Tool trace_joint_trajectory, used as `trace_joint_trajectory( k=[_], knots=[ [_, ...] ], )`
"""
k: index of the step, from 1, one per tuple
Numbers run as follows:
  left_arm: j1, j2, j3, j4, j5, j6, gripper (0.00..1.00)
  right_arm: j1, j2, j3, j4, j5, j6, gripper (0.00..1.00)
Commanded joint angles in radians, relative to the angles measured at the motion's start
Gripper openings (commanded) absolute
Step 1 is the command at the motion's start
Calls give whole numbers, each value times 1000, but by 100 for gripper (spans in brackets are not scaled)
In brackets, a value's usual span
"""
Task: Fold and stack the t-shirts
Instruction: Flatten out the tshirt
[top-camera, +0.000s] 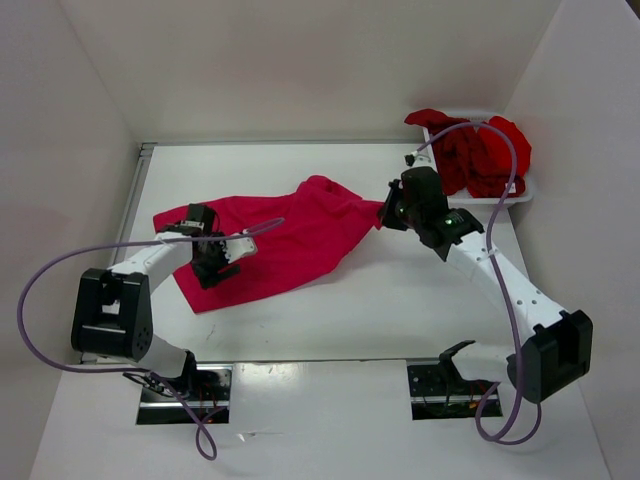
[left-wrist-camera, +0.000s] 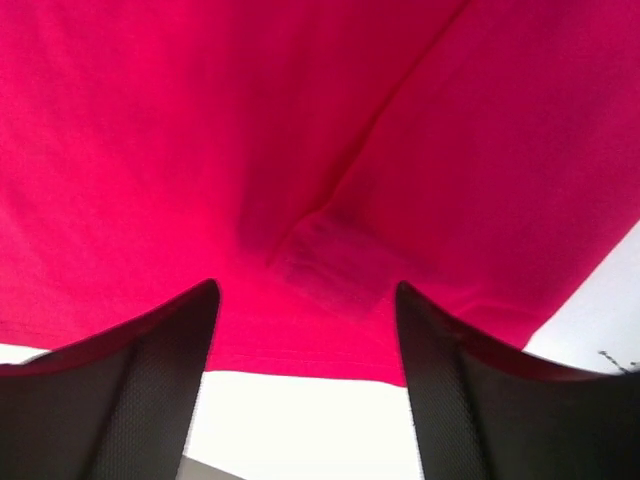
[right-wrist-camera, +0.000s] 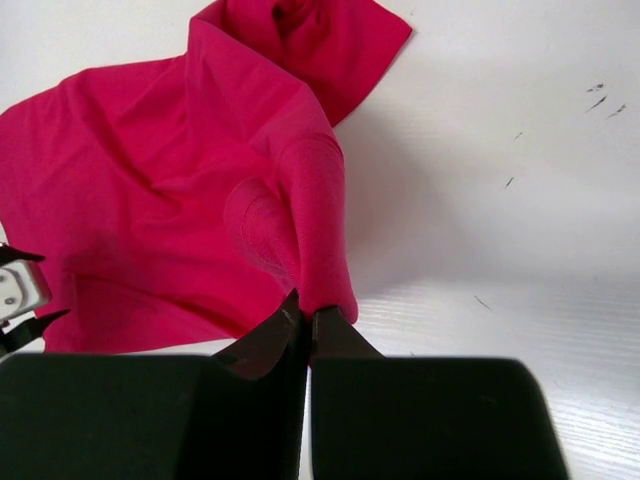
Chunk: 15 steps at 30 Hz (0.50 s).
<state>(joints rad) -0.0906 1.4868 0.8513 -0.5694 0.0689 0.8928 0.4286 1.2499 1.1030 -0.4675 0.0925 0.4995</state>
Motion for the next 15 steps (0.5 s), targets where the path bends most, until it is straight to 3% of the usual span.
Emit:
trace_joint_trajectory(
  k=[1, 3, 8, 9, 10, 12, 15],
  knots=[
    [0, 13, -9, 16, 32, 32, 74, 2, -50, -3, 38, 13, -10, 0],
    [0, 13, -30, 26, 45, 21, 67, 2, -50, -3, 38, 13, -10, 0],
    [0, 23, -32, 51, 81, 3, 62, 2, -41, -3, 38, 4, -10, 0],
    [0, 23, -32, 51, 91, 3, 59, 2, -41, -3, 38, 4, -10, 0],
    [0, 23, -32, 51, 91, 3, 48, 2, -41, -3, 38, 4, -10, 0],
    [0, 32, -43, 72, 91, 3, 35, 2, -41, -3, 38, 4, -10, 0],
    [0, 32, -55, 82, 91, 3, 29, 2, -50, -3, 38, 4, -10, 0]
  ],
)
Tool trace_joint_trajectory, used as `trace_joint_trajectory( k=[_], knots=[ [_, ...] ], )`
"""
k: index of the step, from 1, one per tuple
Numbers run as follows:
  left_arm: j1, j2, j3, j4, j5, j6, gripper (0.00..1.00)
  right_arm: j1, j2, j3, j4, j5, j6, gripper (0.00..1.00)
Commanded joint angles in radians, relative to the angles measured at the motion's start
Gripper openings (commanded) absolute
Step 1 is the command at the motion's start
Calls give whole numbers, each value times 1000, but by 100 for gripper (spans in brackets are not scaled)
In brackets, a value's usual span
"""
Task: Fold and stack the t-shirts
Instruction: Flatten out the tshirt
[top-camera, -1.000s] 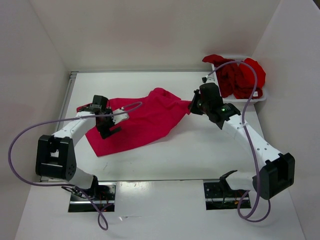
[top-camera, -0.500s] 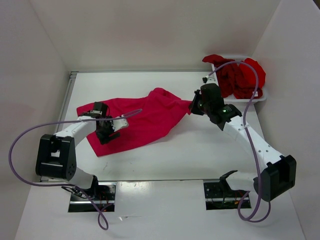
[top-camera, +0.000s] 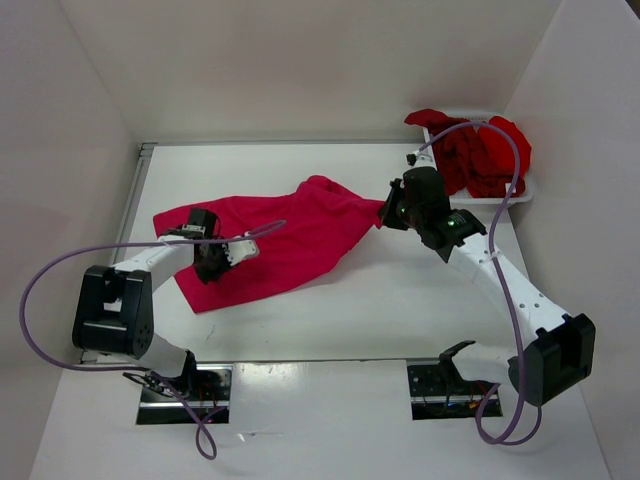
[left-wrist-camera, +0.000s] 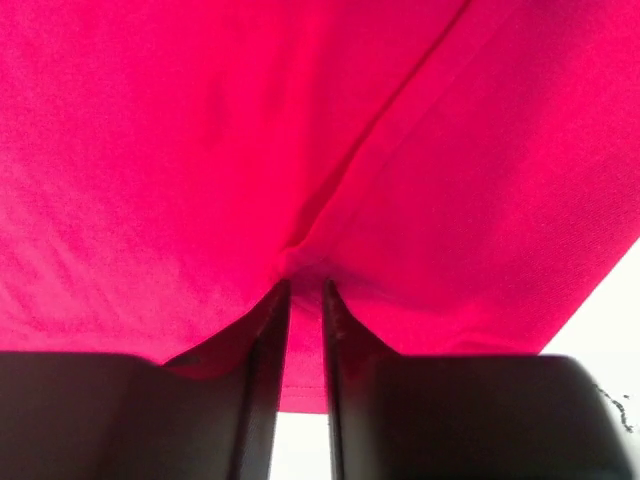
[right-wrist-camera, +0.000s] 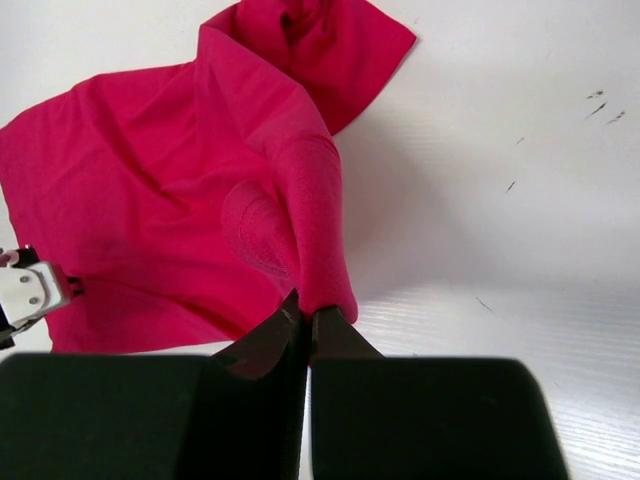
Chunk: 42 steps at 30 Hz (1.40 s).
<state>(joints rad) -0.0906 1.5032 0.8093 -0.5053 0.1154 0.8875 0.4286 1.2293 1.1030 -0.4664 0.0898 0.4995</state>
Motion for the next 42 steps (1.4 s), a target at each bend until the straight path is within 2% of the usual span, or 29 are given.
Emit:
trace_joint_trajectory(
  k=[1, 2, 4, 5, 6, 9, 12, 14, 20, 22, 30, 35, 40, 42],
  knots=[
    [0, 15, -13, 17, 55, -4, 25, 2, -30, -3, 28, 7, -10, 0],
    [0, 15, -4, 17, 55, -16, 16, 2, -30, -3, 28, 7, -10, 0],
    [0, 15, 8, 30, 55, -36, 15, 2, -30, -3, 28, 7, -10, 0],
    [0, 15, 23, 54, 40, -65, 24, 2, -30, -3, 28, 7, -19, 0],
    [0, 15, 36, 54, 40, -65, 61, 2, -30, -3, 28, 7, -19, 0],
    [0, 15, 85, -30, 134, -13, 74, 2, -30, -3, 28, 7, -19, 0],
    [-27, 15, 103, -134, 194, 63, 78, 2, -30, -3, 28, 7, -19, 0],
    [-37, 26, 103, -134, 194, 97, 80, 2, -30, -3, 28, 7, -19, 0],
    [-82, 46, 137, -255, 227, 212, 80, 2, -30, -12, 28, 7, -29, 0],
    [-110, 69, 114, -256, 190, 234, 77, 2, -30, -12, 28, 7, -29, 0],
    [-120, 109, 102, -141, 156, 206, 79, 12, -48, -22, 28, -2, -29, 0],
    [-120, 118, 81, -131, 112, 197, 79, 12, -57, -31, 28, -12, -29, 0],
    [-89, 129, 71, -176, 112, 206, 61, 12, -67, -31, 28, -12, -29, 0],
    [-89, 120, 71, -211, 124, 206, 32, 12, -67, -31, 28, -12, -38, 0]
  ],
)
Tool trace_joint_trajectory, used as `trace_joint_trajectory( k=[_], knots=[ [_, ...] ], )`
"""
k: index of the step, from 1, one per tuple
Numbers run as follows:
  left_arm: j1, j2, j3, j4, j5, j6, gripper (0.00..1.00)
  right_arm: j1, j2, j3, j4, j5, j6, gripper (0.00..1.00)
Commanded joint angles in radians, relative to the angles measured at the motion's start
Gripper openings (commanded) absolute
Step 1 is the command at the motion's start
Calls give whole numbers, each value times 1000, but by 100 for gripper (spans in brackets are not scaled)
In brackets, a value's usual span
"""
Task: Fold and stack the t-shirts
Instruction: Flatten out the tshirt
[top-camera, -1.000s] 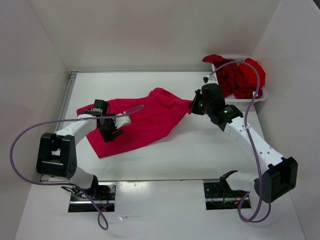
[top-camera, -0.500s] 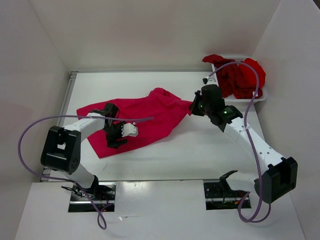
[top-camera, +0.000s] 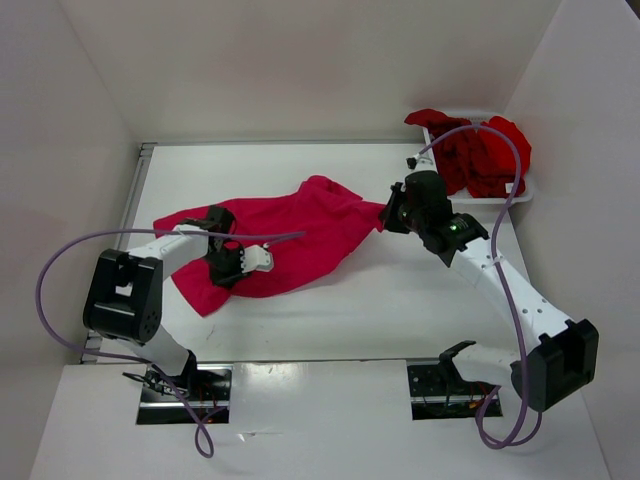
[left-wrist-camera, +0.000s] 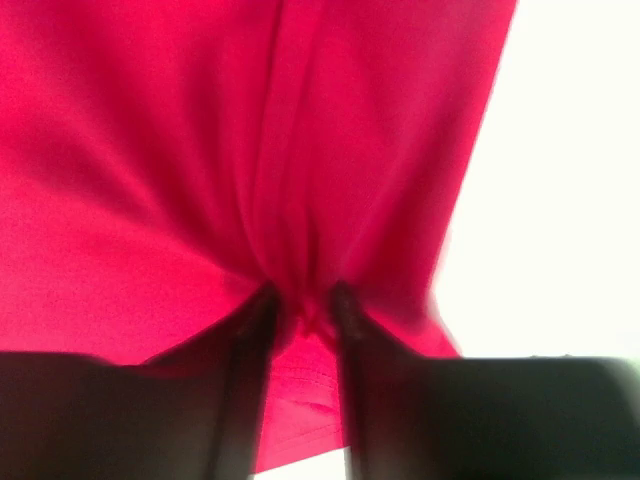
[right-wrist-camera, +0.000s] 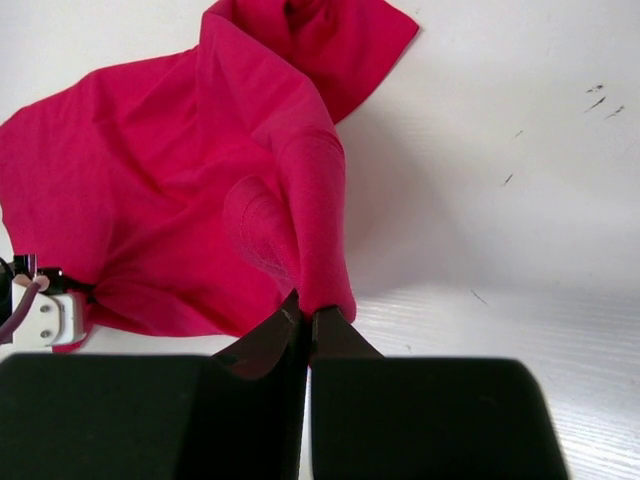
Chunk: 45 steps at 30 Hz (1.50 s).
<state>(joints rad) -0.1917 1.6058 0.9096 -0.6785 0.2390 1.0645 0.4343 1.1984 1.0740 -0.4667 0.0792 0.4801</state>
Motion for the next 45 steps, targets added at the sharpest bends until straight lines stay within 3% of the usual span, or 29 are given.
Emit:
trace_joint_trajectory(
  k=[1, 3, 15, 16, 19, 21, 24, 30, 35, 45],
  knots=[
    [12, 5, -29, -38, 0, 19, 20, 6, -36, -2, 28, -1, -18, 0],
    [12, -6, -20, -38, 0, -4, 12, 6, -45, -2, 28, -1, -18, 0],
    [21, -86, 57, -105, -10, -86, 15, 6, -54, 7, 10, 19, -38, 0],
    [21, -95, 48, -105, -10, -96, 21, 6, -54, 7, 10, 19, -38, 0],
    [0, -104, -6, -86, -21, -150, 26, 6, -54, -2, 10, 28, -38, 0],
    [-20, -104, -6, -98, -21, -182, 47, 6, -54, -2, 10, 28, -38, 0],
    [-20, -104, 8, -174, 0, -192, 60, 6, -54, -2, 10, 28, -38, 0],
    [67, -115, -25, -138, -119, -117, 60, 6, -45, 7, 10, 28, -57, 0],
    [199, -104, 28, -96, -92, -95, 62, 6, -36, 7, 10, 28, -57, 0],
    [210, -63, -3, -84, 3, -37, 62, 6, -46, 7, 10, 28, -66, 0]
  ],
)
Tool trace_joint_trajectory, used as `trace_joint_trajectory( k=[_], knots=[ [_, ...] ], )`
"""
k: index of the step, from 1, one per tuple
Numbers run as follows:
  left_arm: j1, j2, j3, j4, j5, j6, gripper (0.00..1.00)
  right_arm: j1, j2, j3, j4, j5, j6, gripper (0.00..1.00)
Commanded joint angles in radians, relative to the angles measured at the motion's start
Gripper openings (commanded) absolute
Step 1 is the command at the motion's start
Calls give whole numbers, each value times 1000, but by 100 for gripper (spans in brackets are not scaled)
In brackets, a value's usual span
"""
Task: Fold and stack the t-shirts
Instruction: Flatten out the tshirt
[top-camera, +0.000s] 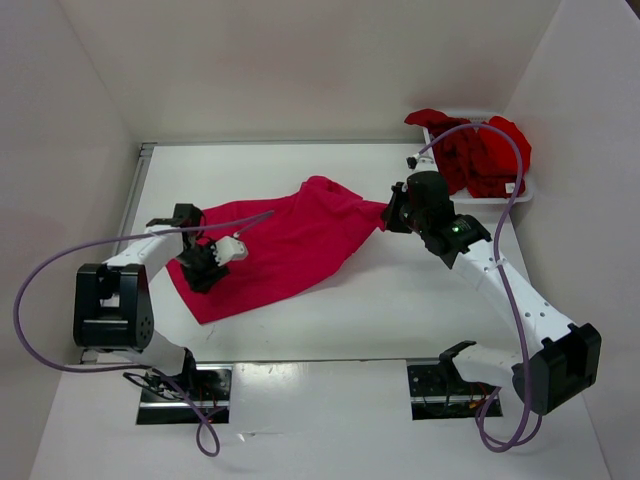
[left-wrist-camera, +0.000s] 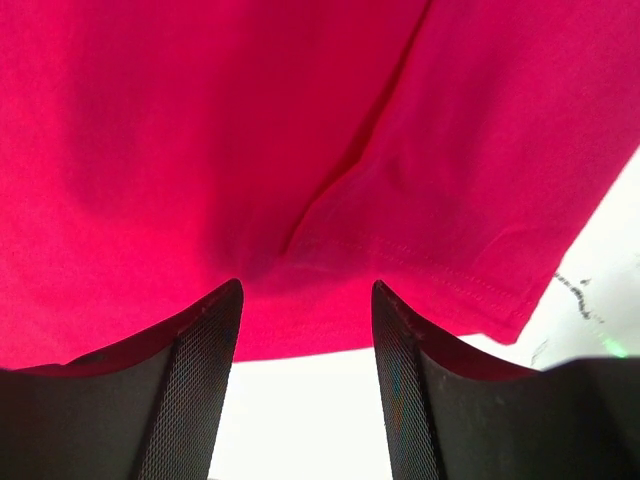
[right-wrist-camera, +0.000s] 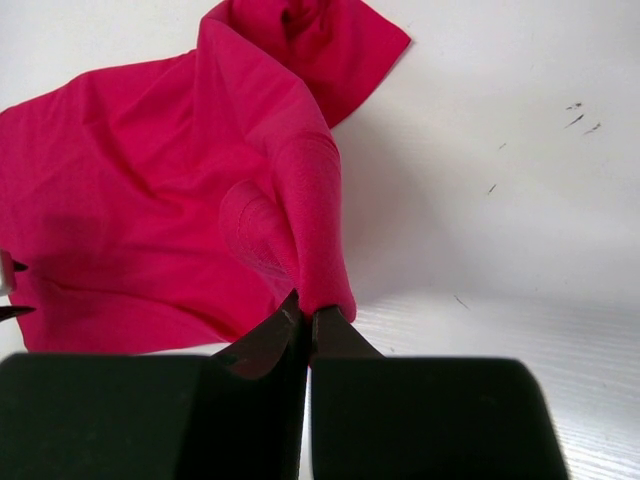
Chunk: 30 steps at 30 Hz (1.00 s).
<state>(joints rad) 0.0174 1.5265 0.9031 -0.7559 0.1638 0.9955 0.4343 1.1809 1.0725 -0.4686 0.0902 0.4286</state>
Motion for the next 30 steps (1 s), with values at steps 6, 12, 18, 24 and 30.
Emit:
trace_joint_trajectory(
  k=[6, 12, 18, 24, 30],
  knots=[
    [-19, 26, 2, -53, 103, 32, 59, 6, -38, 0, 12, 17, -14, 0],
    [-39, 47, -4, -20, 120, 11, 45, 6, -27, 0, 21, 8, -14, 0],
    [-48, 57, -32, 13, 65, 11, 28, 6, -36, 0, 12, 8, -14, 0],
    [-48, 66, -12, 13, 94, -11, 8, 6, -46, 0, 12, 17, -14, 0],
    [-48, 46, 95, -23, 114, -89, 0, 6, -46, 0, 12, 17, -14, 0]
  ],
)
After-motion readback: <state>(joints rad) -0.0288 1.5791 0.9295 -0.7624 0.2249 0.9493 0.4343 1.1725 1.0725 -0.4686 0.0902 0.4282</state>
